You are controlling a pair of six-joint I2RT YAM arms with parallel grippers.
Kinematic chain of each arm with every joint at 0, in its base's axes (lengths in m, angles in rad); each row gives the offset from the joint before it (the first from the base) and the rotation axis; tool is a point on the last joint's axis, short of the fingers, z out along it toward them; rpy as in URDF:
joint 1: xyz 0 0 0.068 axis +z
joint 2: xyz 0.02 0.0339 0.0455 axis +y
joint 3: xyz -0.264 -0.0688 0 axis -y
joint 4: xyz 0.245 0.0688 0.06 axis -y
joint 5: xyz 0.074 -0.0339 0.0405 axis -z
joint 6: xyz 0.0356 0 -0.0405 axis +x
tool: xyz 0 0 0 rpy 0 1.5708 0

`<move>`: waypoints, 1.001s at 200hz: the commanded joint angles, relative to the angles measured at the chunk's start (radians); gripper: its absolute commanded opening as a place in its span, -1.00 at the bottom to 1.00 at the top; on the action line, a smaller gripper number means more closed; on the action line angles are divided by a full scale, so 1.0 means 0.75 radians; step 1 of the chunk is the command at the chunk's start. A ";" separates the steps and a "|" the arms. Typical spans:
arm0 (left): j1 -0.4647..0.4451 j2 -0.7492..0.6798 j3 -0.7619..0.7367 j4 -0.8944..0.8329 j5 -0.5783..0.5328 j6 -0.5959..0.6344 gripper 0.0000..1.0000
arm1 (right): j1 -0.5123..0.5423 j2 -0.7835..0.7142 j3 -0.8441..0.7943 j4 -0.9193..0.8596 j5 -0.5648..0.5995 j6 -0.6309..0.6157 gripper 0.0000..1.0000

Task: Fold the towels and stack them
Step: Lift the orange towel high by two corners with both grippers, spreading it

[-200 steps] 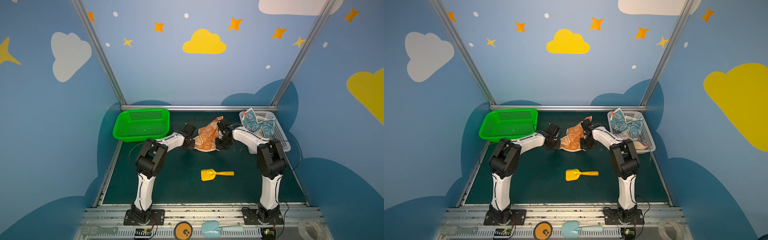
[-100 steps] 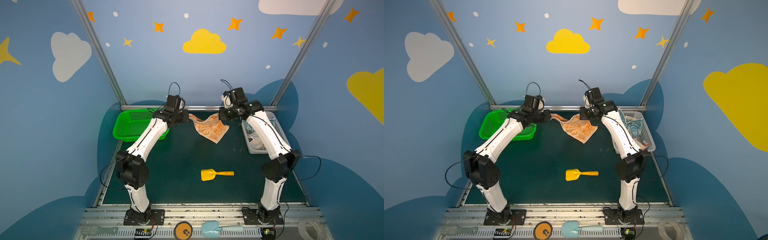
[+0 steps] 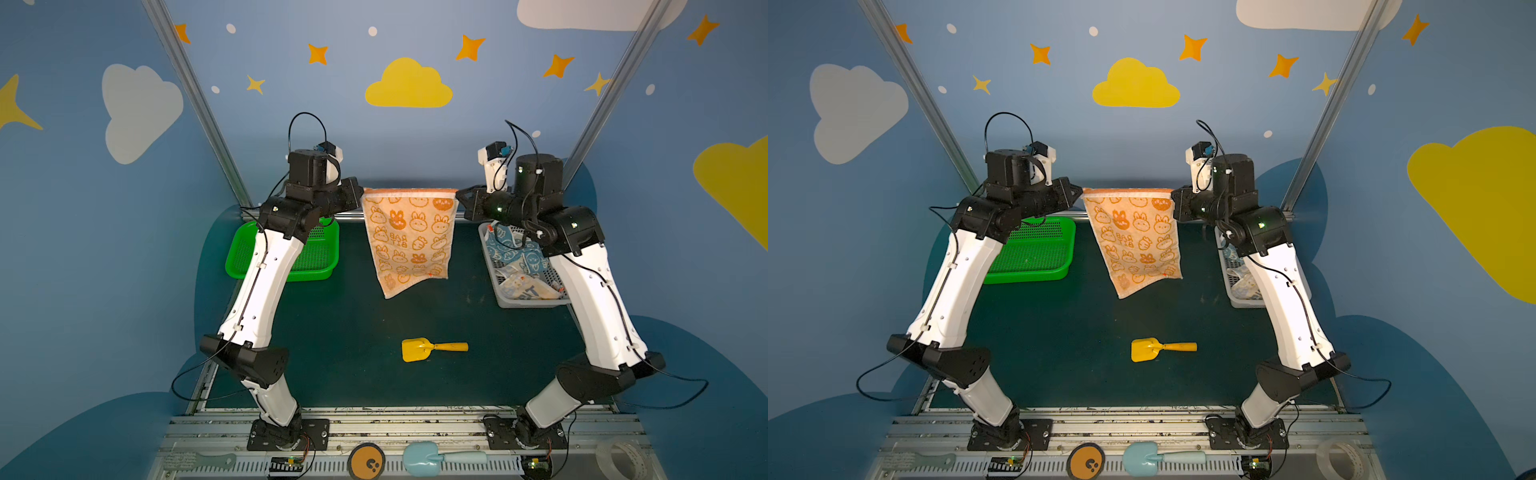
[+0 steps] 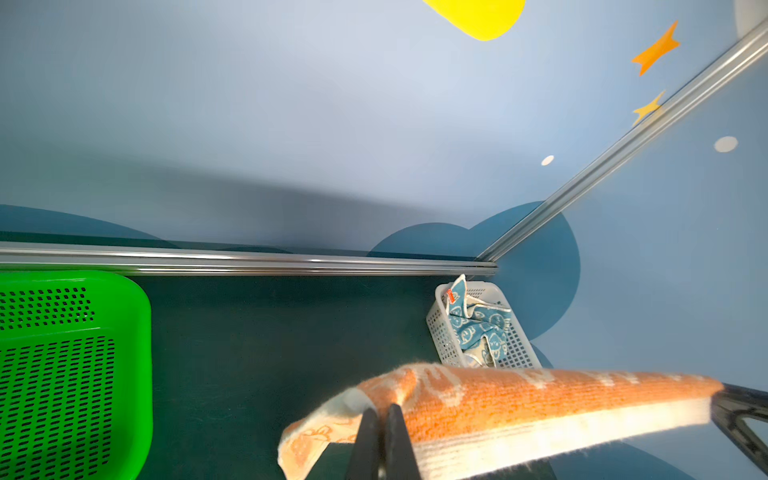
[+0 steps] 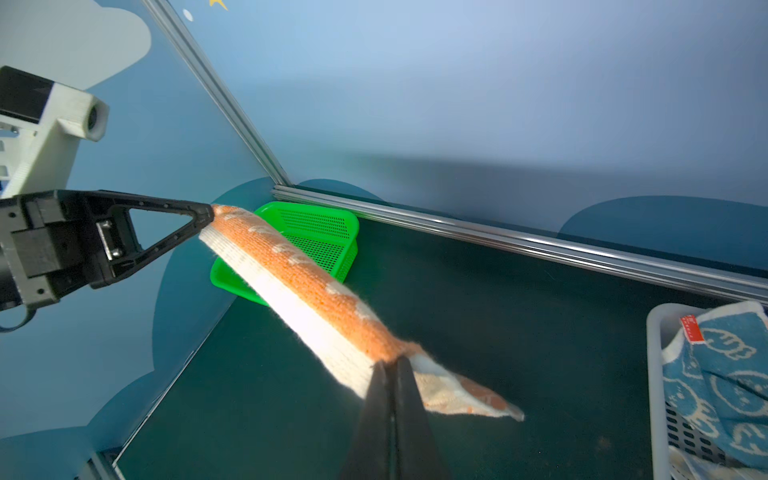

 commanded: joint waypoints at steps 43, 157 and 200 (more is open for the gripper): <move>0.016 -0.257 0.041 -0.059 0.039 -0.023 -0.94 | 0.045 -0.250 -0.168 0.095 -0.102 -0.020 -1.00; 0.080 0.107 0.087 -0.062 0.079 -0.064 -0.94 | -0.163 0.165 -0.032 0.058 -0.126 0.112 -1.00; 0.091 0.456 0.235 -0.047 0.129 -0.052 -0.94 | -0.252 0.542 0.158 0.049 -0.213 0.136 -1.00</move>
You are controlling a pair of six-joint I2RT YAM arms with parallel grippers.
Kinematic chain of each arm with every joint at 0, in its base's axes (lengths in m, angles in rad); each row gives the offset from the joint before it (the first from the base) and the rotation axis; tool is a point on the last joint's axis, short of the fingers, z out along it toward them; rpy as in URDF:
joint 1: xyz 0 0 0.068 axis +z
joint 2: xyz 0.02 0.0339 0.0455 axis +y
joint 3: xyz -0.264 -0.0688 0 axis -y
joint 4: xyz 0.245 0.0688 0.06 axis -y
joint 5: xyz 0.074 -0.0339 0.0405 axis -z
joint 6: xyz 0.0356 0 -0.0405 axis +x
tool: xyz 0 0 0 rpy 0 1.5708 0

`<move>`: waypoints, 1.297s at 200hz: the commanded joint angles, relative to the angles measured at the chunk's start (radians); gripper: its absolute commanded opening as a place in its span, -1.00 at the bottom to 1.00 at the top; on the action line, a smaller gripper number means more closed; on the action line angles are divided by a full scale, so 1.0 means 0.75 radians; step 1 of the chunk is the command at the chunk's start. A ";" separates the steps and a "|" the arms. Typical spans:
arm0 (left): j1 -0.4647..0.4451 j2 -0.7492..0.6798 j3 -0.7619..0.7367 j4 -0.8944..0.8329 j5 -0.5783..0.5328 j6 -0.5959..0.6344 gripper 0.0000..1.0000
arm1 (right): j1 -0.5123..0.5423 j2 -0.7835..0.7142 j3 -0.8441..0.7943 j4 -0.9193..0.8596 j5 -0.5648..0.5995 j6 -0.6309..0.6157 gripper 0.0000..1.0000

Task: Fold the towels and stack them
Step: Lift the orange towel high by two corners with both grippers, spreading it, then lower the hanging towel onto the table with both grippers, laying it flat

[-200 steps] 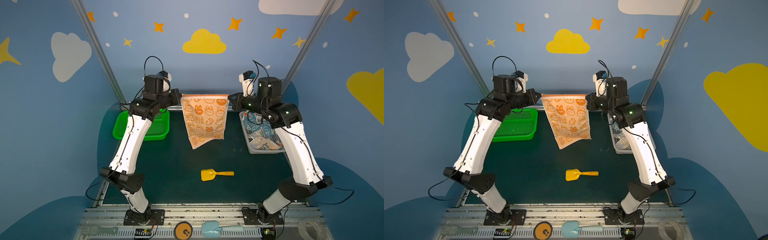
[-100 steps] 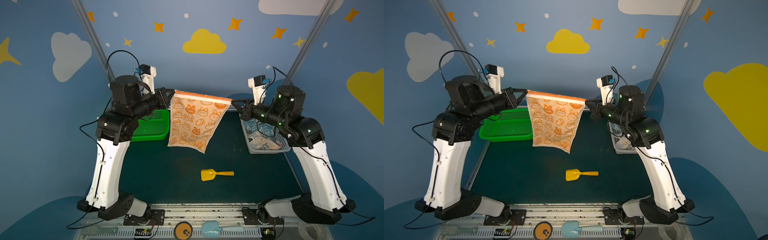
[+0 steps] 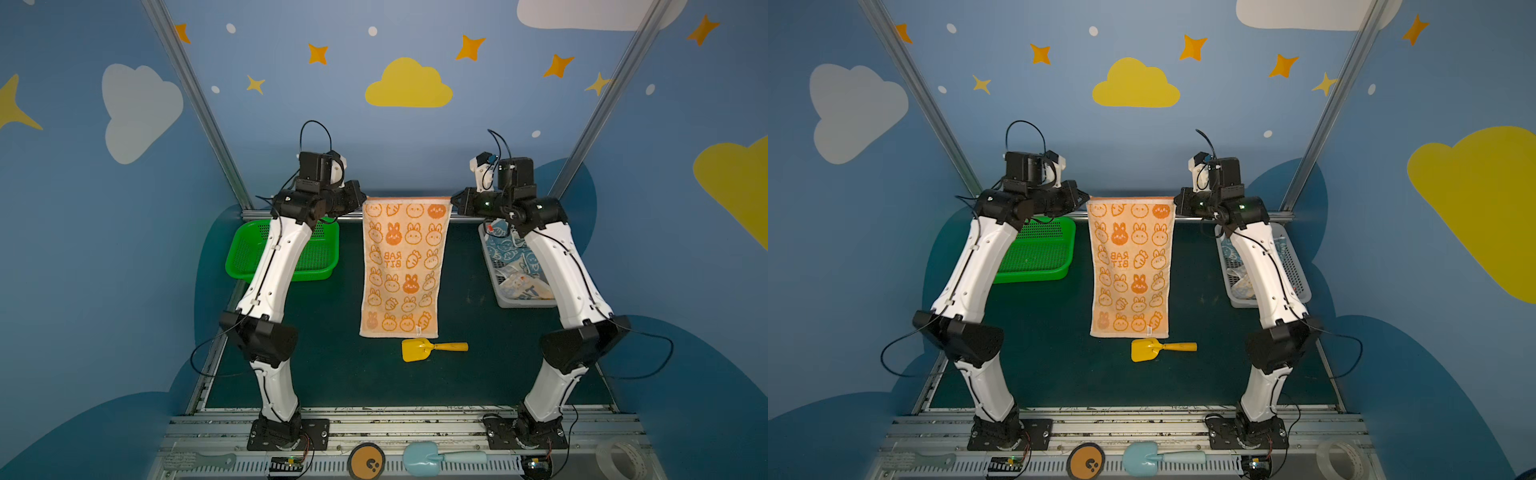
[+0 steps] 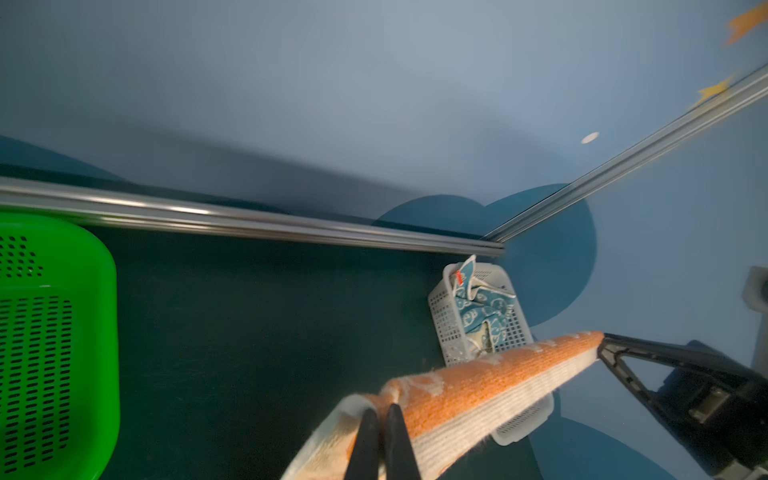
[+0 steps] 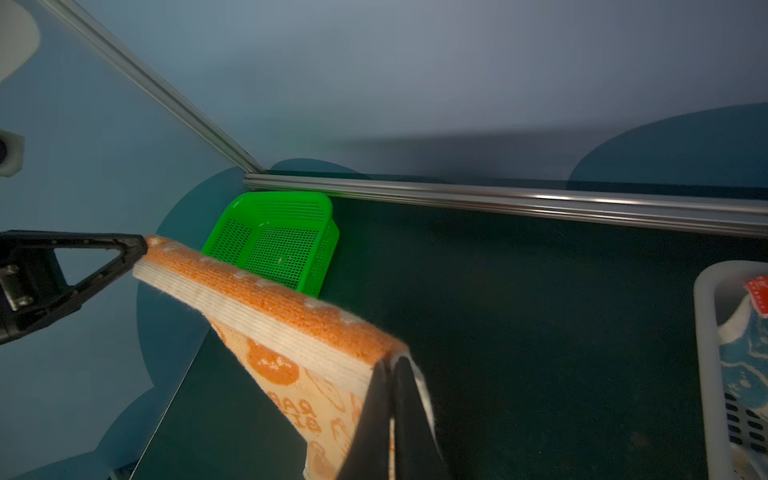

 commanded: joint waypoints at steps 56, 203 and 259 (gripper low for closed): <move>0.038 0.499 0.418 -0.077 0.024 0.068 -0.94 | -0.088 0.519 0.362 -0.089 -0.094 0.035 -1.00; 0.007 -0.012 -0.888 0.318 0.030 0.011 -0.94 | -0.016 0.239 -0.479 -0.086 -0.129 0.108 -1.00; -0.040 -0.148 -1.183 0.414 0.004 -0.017 -0.94 | 0.041 0.122 -0.672 -0.130 -0.067 0.073 -1.00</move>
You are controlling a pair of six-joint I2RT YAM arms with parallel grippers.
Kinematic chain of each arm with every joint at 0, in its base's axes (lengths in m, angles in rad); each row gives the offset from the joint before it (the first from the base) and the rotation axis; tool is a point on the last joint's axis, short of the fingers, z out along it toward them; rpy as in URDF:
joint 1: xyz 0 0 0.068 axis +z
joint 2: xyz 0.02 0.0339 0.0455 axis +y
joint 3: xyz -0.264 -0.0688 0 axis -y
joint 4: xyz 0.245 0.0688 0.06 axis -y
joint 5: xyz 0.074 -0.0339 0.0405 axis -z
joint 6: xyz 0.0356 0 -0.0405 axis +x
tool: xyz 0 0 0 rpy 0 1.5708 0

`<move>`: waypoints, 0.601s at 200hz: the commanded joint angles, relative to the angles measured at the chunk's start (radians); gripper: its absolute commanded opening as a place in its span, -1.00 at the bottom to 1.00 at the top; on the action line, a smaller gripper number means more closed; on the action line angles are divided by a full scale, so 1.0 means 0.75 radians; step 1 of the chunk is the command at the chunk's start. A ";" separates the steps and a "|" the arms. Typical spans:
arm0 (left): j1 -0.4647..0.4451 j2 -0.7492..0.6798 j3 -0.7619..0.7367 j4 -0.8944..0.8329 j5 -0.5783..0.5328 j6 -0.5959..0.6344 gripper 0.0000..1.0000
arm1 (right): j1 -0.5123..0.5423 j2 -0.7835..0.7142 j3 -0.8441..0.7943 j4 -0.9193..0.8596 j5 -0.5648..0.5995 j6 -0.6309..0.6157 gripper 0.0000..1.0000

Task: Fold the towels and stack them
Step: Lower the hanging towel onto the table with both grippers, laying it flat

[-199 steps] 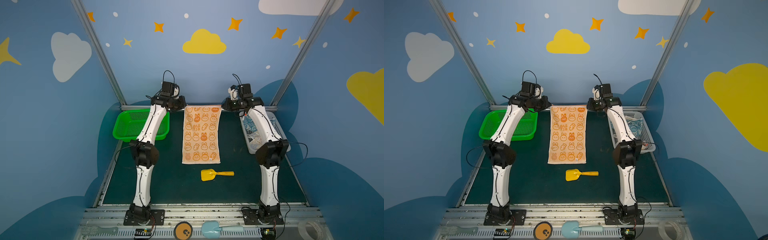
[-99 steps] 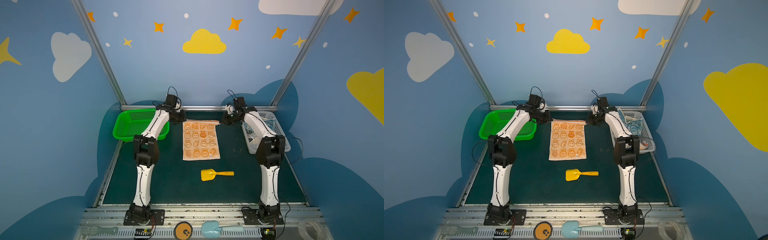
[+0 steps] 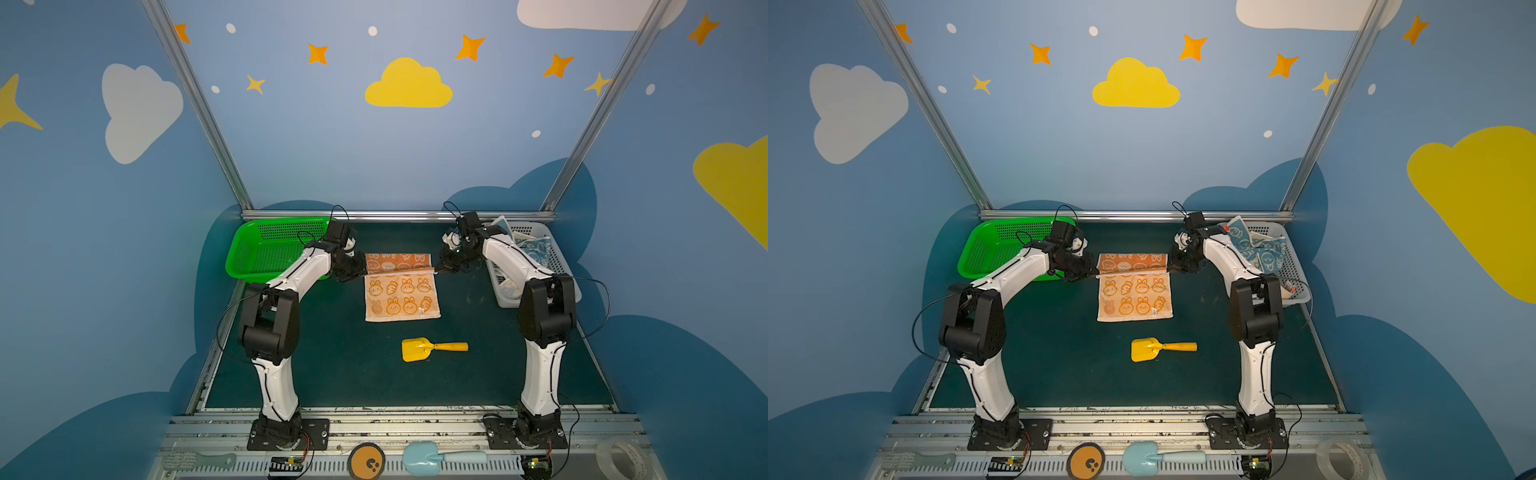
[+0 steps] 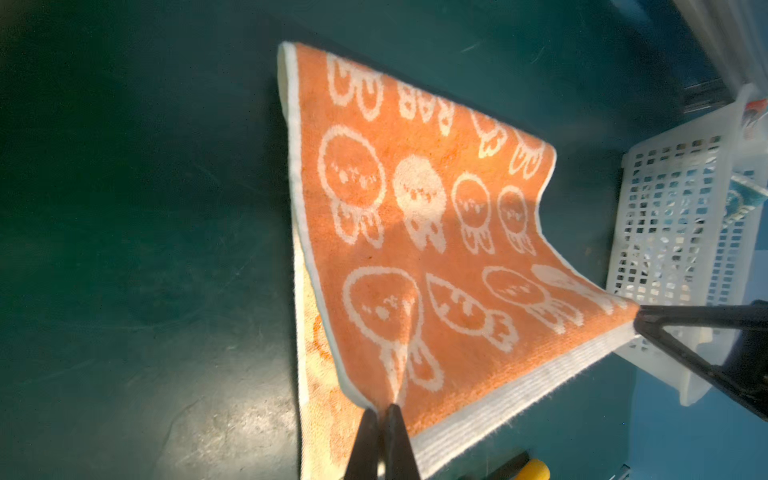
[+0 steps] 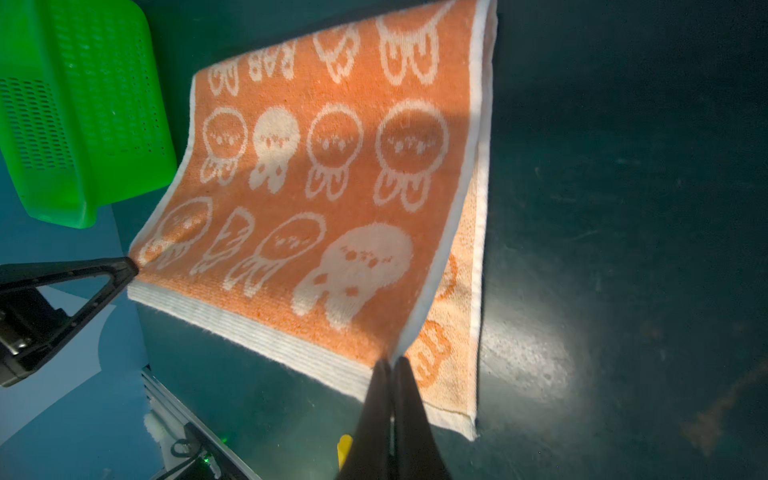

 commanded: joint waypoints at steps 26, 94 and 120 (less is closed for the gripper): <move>-0.053 -0.090 -0.176 0.071 -0.060 -0.014 -0.94 | 0.022 -0.171 -0.230 -0.018 0.095 -0.016 -1.00; -0.107 -0.092 -0.361 0.115 -0.074 -0.026 -0.94 | 0.096 -0.176 -0.476 0.086 0.125 0.021 -1.00; -0.109 -0.050 -0.365 0.108 -0.075 -0.021 -0.94 | 0.098 -0.136 -0.495 0.122 0.118 0.047 -1.00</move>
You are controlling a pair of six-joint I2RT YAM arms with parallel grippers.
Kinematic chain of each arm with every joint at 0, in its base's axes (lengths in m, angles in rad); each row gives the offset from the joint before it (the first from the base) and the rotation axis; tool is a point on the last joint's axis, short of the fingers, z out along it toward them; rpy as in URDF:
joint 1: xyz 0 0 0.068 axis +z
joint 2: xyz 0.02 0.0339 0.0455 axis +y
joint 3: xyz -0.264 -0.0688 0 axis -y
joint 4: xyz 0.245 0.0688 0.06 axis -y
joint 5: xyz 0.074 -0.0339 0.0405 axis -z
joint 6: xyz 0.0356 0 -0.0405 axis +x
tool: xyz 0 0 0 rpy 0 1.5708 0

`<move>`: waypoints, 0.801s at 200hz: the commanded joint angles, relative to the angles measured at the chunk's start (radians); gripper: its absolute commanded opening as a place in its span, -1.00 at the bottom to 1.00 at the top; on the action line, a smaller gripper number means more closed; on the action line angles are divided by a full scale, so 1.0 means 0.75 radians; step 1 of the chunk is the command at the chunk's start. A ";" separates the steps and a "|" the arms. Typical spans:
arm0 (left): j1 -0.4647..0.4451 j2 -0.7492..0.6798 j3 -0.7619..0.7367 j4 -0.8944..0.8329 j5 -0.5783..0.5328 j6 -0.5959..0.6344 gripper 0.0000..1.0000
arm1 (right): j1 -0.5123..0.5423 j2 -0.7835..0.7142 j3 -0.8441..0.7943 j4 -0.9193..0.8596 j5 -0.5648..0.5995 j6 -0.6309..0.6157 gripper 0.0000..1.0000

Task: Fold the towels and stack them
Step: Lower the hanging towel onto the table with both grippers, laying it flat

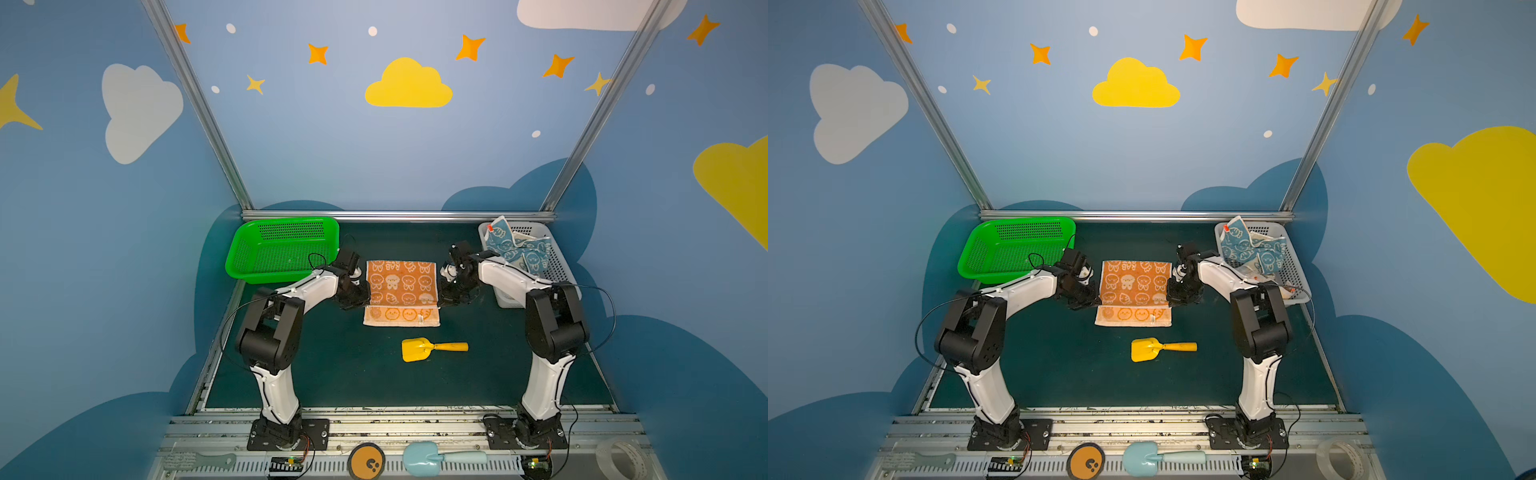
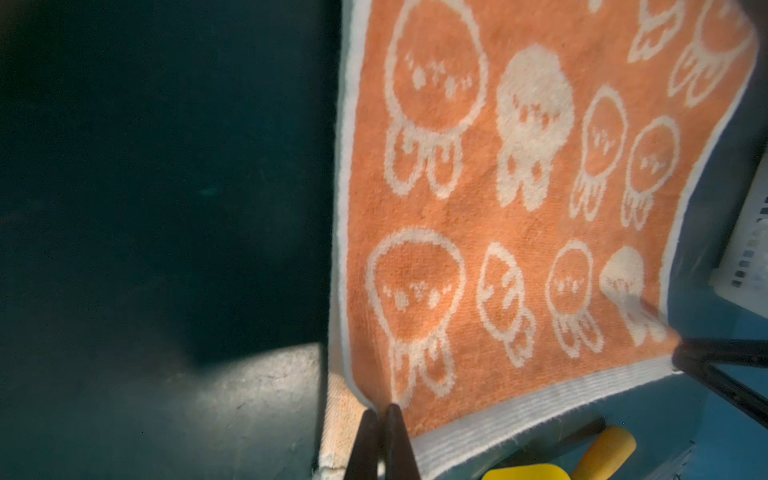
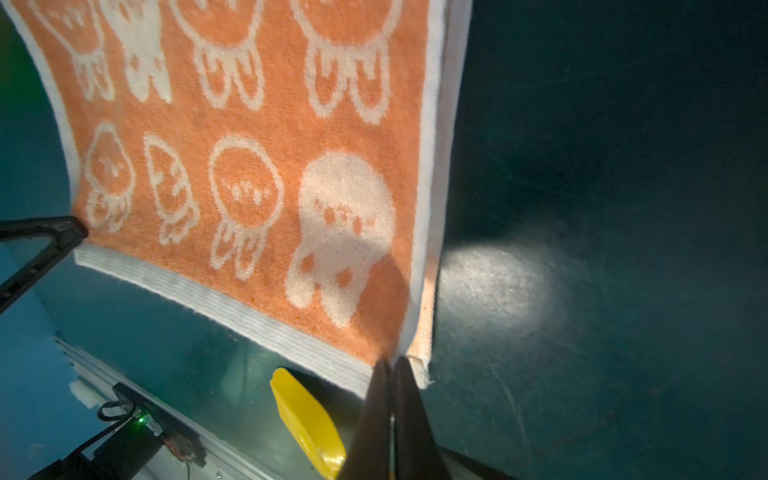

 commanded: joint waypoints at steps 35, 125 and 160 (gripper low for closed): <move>-0.001 0.119 0.082 -0.061 -0.084 0.035 -0.94 | -0.009 0.123 0.047 0.058 0.029 0.042 -1.00; 0.034 0.144 0.371 -0.198 -0.132 0.063 -0.94 | -0.054 0.147 0.331 -0.101 0.036 0.016 -1.00; 0.038 0.053 0.317 -0.186 -0.130 0.056 -0.94 | -0.045 0.050 0.256 -0.096 0.040 0.016 -1.00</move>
